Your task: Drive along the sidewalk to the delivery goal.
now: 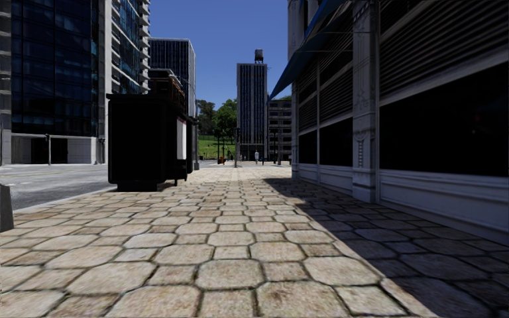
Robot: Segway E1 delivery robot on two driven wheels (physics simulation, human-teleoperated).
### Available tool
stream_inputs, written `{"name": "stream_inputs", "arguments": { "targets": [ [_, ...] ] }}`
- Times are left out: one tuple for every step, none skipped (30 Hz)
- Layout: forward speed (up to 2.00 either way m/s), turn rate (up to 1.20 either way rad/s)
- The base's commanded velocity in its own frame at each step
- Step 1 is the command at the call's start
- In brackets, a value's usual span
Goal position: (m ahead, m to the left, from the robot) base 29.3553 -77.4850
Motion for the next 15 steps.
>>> {"name": "stream_inputs", "arguments": {
  "targets": [
    [2.0,0.0],
    [2.0,0.0],
    [2.0,0.0],
    [2.0,0.0],
    [2.0,0.0],
    [2.0,0.0],
    [2.0,0.0],
    [2.0,0.0],
    [2.0,0.0],
    [2.0,0.0],
    [2.0,0.0],
    [2.0,0.0],
    [2.0,0.0],
    [2.0,0.0],
    [2.0,0.0]
  ]
}}
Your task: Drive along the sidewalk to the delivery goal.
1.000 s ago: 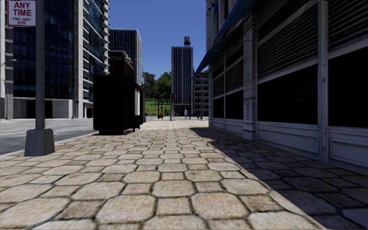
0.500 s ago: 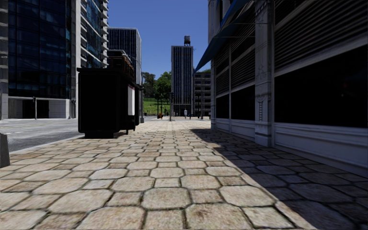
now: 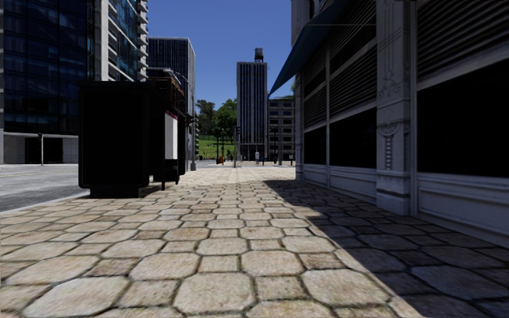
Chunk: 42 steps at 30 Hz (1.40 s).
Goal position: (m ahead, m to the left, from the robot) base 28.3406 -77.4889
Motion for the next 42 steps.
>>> {"name": "stream_inputs", "arguments": {
  "targets": [
    [2.0,0.0],
    [2.0,0.0],
    [2.0,0.0],
    [2.0,0.0],
    [2.0,0.0],
    [2.0,0.0],
    [2.0,0.0],
    [2.0,0.0],
    [2.0,0.0],
    [2.0,0.0],
    [2.0,0.0],
    [2.0,0.0],
    [2.0,0.0],
    [2.0,0.0],
    [2.0,0.0],
    [2.0,0.0],
    [2.0,0.0],
    [2.0,0.0],
    [2.0,0.0],
    [2.0,0.0],
    [2.0,0.0],
    [2.0,0.0],
    [2.0,0.0],
    [2.0,0.0],
    [2.0,0.0],
    [2.0,0.0],
    [2.0,0.0],
    [2.0,0.0],
    [2.0,0.0],
    [2.0,0.0],
    [2.0,0.0],
    [2.0,0.0],
    [2.0,0.0],
    [2.0,0.0],
    [2.0,0.0],
    [2.0,0.0],
    [2.0,0.0],
    [2.0,0.0],
    [2.0,0.0],
    [2.0,0.0],
    [2.0,0.0],
    [2.0,0.0]
  ]
}}
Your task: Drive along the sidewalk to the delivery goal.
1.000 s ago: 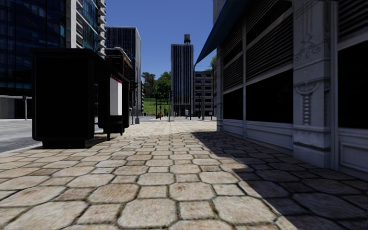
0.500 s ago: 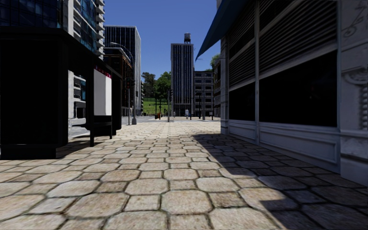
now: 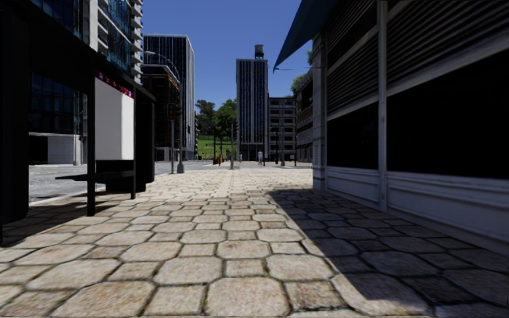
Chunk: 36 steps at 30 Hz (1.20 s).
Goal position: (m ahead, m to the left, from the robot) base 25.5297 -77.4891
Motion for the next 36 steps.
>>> {"name": "stream_inputs", "arguments": {
  "targets": [
    [2.0,0.0],
    [2.0,0.0],
    [2.0,0.0],
    [2.0,0.0],
    [2.0,0.0],
    [2.0,0.0],
    [2.0,0.0],
    [2.0,0.0],
    [2.0,0.0],
    [2.0,0.0],
    [2.0,0.0],
    [2.0,0.0],
    [2.0,0.0],
    [2.0,0.0],
    [2.0,0.0],
    [2.0,0.0],
    [2.0,0.0],
    [2.0,0.0],
    [2.0,0.0],
    [2.0,0.0],
    [2.0,0.0],
    [2.0,0.0],
    [2.0,0.0],
    [2.0,0.0],
    [2.0,0.0],
    [2.0,0.0],
    [2.0,0.0],
    [2.0,0.0],
    [2.0,0.0],
    [2.0,0.0],
    [2.0,0.0],
    [2.0,0.0],
    [2.0,0.0],
    [2.0,0.0],
    [2.0,0.0],
    [2.0,0.0]
  ]
}}
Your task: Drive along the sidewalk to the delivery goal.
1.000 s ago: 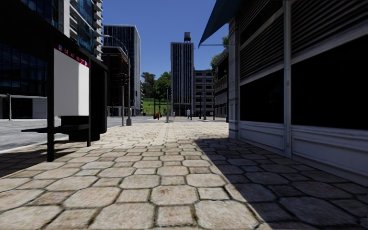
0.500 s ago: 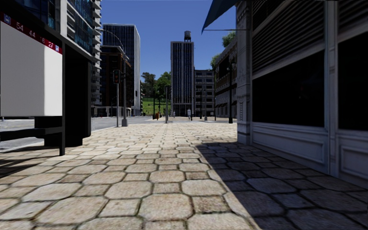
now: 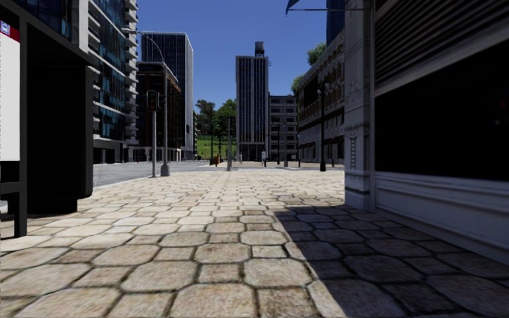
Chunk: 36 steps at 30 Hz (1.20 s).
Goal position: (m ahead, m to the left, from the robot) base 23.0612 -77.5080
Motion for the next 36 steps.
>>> {"name": "stream_inputs", "arguments": {
  "targets": [
    [2.0,0.0],
    [2.0,0.0],
    [2.0,0.0],
    [2.0,0.0],
    [2.0,0.0],
    [2.0,0.0],
    [2.0,0.0],
    [2.0,0.0],
    [2.0,0.0],
    [2.0,0.0],
    [2.0,0.0],
    [2.0,0.0],
    [2.0,0.0],
    [2.0,0.0],
    [2.0,0.0],
    [2.0,0.0],
    [2.0,0.0],
    [2.0,0.0],
    [2.0,0.0],
    [2.0,0.0],
    [2.0,0.0],
    [2.0,0.0],
    [2.0,0.0],
    [2.0,0.0],
    [2.0,0.0],
    [2.0,0.0],
    [2.0,0.0],
    [2.0,-0.01],
    [2.0,-0.07],
    [2.0,-0.07],
    [2.0,-0.16],
    [2.0,-0.22],
    [2.0,-0.25],
    [2.0,-0.25],
    [2.0,-0.26],
    [2.0,-0.28]
  ]
}}
